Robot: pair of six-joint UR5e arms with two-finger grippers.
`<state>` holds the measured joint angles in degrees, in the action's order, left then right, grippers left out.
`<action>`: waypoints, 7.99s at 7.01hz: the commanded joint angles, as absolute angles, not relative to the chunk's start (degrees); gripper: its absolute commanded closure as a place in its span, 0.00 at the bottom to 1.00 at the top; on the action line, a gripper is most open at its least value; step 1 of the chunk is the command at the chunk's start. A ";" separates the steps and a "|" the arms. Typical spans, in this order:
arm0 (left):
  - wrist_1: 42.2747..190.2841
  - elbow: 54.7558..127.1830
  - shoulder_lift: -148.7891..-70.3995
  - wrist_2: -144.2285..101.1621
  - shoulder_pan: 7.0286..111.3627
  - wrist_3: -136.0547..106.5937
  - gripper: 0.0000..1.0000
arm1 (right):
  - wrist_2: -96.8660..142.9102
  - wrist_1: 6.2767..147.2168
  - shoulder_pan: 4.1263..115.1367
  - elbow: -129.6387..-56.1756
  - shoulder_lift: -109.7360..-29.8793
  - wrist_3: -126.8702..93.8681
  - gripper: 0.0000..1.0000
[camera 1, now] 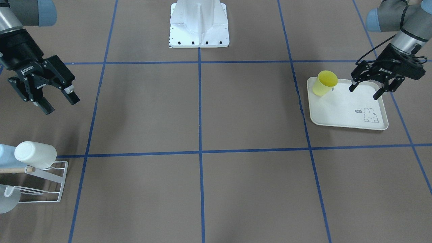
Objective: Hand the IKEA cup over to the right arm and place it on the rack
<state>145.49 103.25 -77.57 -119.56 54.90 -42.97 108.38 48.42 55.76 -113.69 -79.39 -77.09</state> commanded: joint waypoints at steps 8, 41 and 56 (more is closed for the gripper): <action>144.93 104.15 -74.71 -123.84 46.06 -43.33 0.22 | 110.39 48.34 55.63 -113.47 -77.87 -80.33 0.00; 195.91 79.80 -123.66 -77.78 33.06 -149.68 1.00 | 77.43 30.41 33.49 -104.59 -60.73 -110.92 0.00; 195.21 79.63 -129.37 -73.12 25.58 -149.59 1.00 | 76.64 30.50 33.22 -104.33 -59.94 -111.36 0.11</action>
